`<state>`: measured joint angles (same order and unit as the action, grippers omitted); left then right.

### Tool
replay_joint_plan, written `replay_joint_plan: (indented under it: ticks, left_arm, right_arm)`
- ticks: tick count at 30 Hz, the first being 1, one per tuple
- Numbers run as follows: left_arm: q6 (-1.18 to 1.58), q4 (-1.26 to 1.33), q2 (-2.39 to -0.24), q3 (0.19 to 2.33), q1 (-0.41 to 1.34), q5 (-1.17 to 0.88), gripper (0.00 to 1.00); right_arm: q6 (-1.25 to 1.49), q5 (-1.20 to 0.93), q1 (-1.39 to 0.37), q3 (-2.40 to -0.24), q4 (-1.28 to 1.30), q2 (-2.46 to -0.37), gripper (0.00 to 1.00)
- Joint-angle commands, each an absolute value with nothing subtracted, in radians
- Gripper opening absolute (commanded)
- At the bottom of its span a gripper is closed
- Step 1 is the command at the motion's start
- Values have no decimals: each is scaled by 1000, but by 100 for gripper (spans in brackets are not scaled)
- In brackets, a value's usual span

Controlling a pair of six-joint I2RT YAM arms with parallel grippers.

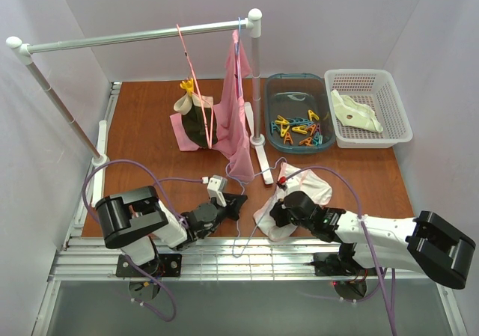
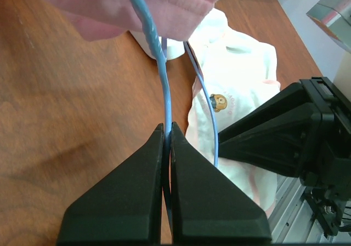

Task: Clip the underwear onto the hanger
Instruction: Adjust the underwear at the center of the board.

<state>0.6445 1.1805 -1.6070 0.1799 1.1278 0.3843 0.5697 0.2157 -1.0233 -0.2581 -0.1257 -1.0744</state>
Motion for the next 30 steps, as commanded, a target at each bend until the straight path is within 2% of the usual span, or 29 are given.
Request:
replay_joint_plan:
  ticks: [1, 17, 30]
  left_arm:
    - [620, 1221, -1635, 212, 1118, 351, 0]
    - [614, 1227, -1658, 225, 1051, 336, 0]
    - [572, 1146, -1640, 275, 950, 192, 0]
  right_arm:
    - [609, 224, -1055, -236, -129, -1098, 17]
    - [696, 268, -1163, -232, -60, -1091, 17]
    - [710, 328, -1173, -252, 37, -1042, 17]
